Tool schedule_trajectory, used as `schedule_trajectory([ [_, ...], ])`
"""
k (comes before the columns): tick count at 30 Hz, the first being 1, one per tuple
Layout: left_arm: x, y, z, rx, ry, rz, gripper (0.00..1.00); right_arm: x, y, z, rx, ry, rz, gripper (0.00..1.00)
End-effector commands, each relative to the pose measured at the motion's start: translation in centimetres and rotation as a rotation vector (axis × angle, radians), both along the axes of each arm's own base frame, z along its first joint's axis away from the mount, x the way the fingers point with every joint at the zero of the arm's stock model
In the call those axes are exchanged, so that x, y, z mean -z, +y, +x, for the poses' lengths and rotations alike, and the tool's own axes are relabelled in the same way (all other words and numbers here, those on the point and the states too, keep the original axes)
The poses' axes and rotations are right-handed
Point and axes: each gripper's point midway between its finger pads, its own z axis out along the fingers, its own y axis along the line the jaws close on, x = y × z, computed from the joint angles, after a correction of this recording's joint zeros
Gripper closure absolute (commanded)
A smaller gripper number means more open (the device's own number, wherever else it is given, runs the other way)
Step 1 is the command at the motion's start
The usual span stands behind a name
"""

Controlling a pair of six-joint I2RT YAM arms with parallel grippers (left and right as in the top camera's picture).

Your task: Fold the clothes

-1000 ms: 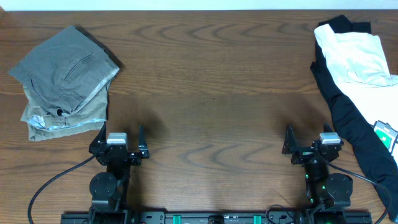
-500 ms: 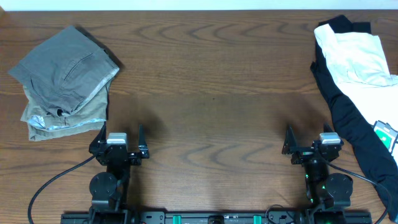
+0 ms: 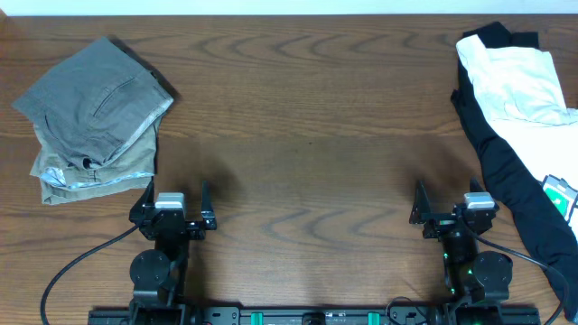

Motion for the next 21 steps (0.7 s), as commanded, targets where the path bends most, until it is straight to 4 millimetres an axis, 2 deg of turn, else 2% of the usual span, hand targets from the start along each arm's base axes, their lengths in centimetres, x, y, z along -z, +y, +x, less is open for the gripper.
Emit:
schedule_trajectory([
  [1, 1.97, 0.18, 0.02, -0.011, 0.051, 0.016, 0.02, 0.06, -0.06, -0.02, -0.002, 0.000, -0.010, 0.01],
  [21, 1.97, 0.18, 0.02, -0.011, 0.051, 0.015, 0.02, 0.01, 0.01, -0.02, -0.004, -0.001, 0.013, 0.01],
])
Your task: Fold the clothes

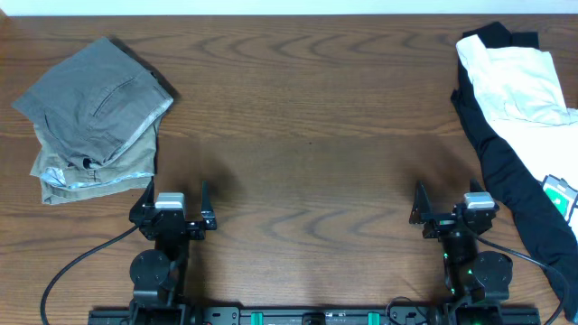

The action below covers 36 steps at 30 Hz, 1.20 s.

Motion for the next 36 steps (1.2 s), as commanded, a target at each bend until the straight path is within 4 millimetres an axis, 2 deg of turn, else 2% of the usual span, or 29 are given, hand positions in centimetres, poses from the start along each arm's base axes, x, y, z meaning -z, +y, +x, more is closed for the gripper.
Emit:
schedule_trajectory([
  [1, 2.0, 0.2, 0.0, -0.013, 0.050, 0.007, 0.02, -0.1, 0.0, 0.0, -0.005, -0.006, 0.018, 0.01],
  [9, 1.3, 0.1, 0.0, -0.042, 0.036, -0.229, 0.02, -0.9, 0.1, -0.1, -0.006, -0.014, 0.046, 0.01],
  [12, -0.6, -0.8, -0.1, 0.014, 0.004, -0.248, 0.02, -1.9, 0.0, -0.3, -0.004, -0.015, 0.046, 0.01],
  [18, -4.3, -0.9, -0.6, 0.024, -0.010, -0.250, 0.02, -4.1, -0.4, -0.6, 0.022, 0.030, 0.043, 0.01],
  [22, -6.6, -0.9, -0.7, 0.018, 0.042, -0.244, 0.02, -6.1, -0.5, -0.3, 0.032, 0.085, 0.040, 0.01],
  [25, -7.6, -0.9, -0.5, 0.009, 0.111, -0.237, 0.02, -7.4, -0.6, 0.3, 0.038, 0.146, 0.037, 0.01],
  [29, -7.8, -0.9, 0.3, -0.004, 0.226, -0.228, 0.02, -8.2, -0.8, 1.6, 0.040, 0.268, -0.031, 0.01],
  [36, -6.8, -1.0, 1.0, -0.029, 0.428, -0.213, 0.02, -8.3, -0.6, 4.8, 0.009, 0.470, -0.103, 0.01],
])
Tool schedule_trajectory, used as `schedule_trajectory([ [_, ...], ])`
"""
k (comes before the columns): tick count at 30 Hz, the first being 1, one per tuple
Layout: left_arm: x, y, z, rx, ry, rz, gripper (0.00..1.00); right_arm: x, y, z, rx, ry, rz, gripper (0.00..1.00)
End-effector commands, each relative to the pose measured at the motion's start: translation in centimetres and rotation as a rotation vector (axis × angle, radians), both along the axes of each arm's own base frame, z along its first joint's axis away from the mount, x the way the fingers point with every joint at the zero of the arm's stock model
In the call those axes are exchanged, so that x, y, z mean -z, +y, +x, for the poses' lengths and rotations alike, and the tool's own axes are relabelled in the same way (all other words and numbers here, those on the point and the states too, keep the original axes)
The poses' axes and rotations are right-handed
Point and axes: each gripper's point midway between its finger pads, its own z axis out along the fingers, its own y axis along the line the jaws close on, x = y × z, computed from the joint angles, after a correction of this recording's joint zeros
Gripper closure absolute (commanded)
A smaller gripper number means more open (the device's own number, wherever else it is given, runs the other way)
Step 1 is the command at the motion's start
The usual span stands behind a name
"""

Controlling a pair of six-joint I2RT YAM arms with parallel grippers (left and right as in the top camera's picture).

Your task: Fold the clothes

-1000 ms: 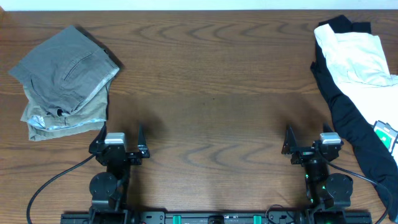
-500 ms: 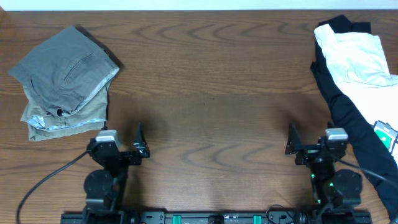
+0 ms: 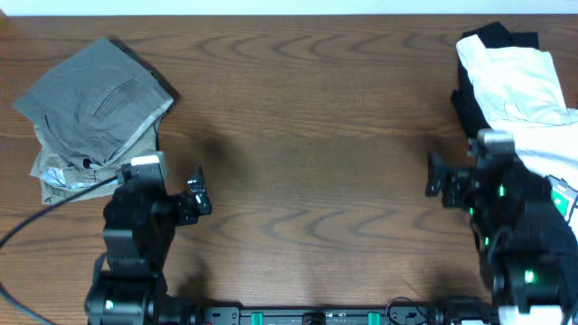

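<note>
A folded stack of grey and khaki garments (image 3: pixel 95 117) lies at the table's far left. At the far right sits an unfolded pile: a white garment (image 3: pixel 515 81) on top of a long black garment (image 3: pixel 519 212) that runs toward the front edge. My left gripper (image 3: pixel 199 191) hangs over bare wood, to the right of and a little nearer than the folded stack, its fingers apart and holding nothing. Just left of the black garment, my right gripper (image 3: pixel 435 178) is raised over the table, also open and empty.
The brown wooden table (image 3: pixel 307 135) stretches between the two piles. A small green and white tag or label (image 3: pixel 562 194) shows at the right edge on the black cloth. Cables trail from the left arm's base toward the front left corner.
Both arms have left their rest pose at the front edge. The left one now stands higher and turned rightward near the folded stack; the right one has risen and reached up beside the black garment.
At both earlier moments the two arms sat parked at the front edge, grippers open, and neither pile of clothes differed. By now both arms are raised over the table, and the clothes lie as they did.
</note>
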Motion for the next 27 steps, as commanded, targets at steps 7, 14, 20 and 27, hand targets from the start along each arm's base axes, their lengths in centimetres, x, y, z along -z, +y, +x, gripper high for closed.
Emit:
schedule_trajectory([
  [7, -1.3, -0.5, 0.4, 0.006, 0.026, -0.031, 0.02, -1.5, -2.4, 4.7, 0.086, 0.012, -0.083, 0.01],
  [14, -1.0, -0.5, 0.3, 0.007, 0.039, -0.031, 0.02, -3.0, -14.3, 7.6, 0.444, 0.035, -0.157, 0.01],
  [20, -1.0, -0.5, 0.3, 0.007, 0.039, -0.030, 0.02, -2.5, -24.4, 8.2, 0.662, 0.097, -0.144, 0.01],
  [27, -1.0, -0.5, 0.3, 0.007, 0.039, -0.030, 0.02, 2.4, -33.1, 5.9, 0.874, 0.167, -0.053, 0.04],
])
